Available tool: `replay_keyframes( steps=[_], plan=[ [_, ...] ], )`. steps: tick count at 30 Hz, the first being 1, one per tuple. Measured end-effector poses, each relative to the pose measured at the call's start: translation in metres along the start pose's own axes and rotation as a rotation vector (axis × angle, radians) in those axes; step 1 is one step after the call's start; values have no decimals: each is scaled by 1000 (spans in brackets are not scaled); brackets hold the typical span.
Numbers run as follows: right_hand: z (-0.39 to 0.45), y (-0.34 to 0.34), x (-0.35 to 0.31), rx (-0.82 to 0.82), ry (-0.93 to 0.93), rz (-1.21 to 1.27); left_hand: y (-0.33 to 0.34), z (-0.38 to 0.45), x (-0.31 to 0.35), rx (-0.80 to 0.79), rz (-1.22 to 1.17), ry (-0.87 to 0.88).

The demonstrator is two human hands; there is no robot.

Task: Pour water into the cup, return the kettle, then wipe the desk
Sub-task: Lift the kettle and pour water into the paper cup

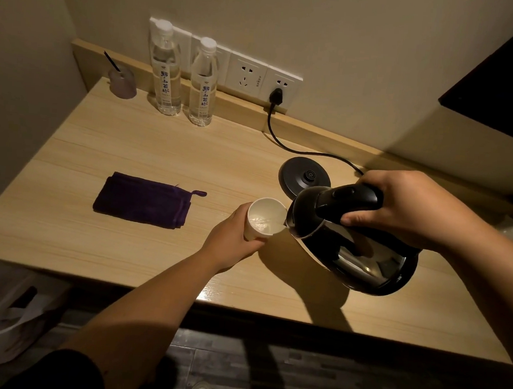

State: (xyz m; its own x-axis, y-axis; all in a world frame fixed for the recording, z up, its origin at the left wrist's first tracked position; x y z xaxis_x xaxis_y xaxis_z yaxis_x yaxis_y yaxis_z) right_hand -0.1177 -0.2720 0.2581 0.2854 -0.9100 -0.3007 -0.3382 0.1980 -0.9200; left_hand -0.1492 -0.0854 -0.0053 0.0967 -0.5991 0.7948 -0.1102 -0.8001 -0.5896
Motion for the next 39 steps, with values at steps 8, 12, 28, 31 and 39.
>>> replay_keyframes(
  steps=[8,12,28,31,39],
  plan=[
    [2,-1,-1,-12,-13,-1,0,1,-1,2,8,4],
    [3,-2,-3,-23,-20,-1,0,0,0,2,11,7],
    [3,-6,-9,-36,-37,-11,-1,0,0,-3,5,5],
    [3,-6,-9,-37,-37,-17,-1,0,0,-2,5,5],
    [3,-8,-14,-45,-52,-43,-1,0,-1,-5,12,-1]
  ],
)
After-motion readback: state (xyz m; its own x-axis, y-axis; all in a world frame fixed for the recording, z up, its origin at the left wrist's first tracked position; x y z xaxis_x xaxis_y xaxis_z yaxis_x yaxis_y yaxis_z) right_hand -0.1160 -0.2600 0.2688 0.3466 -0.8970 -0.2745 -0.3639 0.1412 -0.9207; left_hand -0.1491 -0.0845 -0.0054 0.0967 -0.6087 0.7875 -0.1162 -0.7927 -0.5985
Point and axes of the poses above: each hand's wrist, its own z-axis towards the middle knuckle, its own y-axis out of the palm, x = y × z, the point moved 2 cm from there along z, towards the middle knuckle, and after that the axes turned 10 degrees about z, right-handed, at the moved point
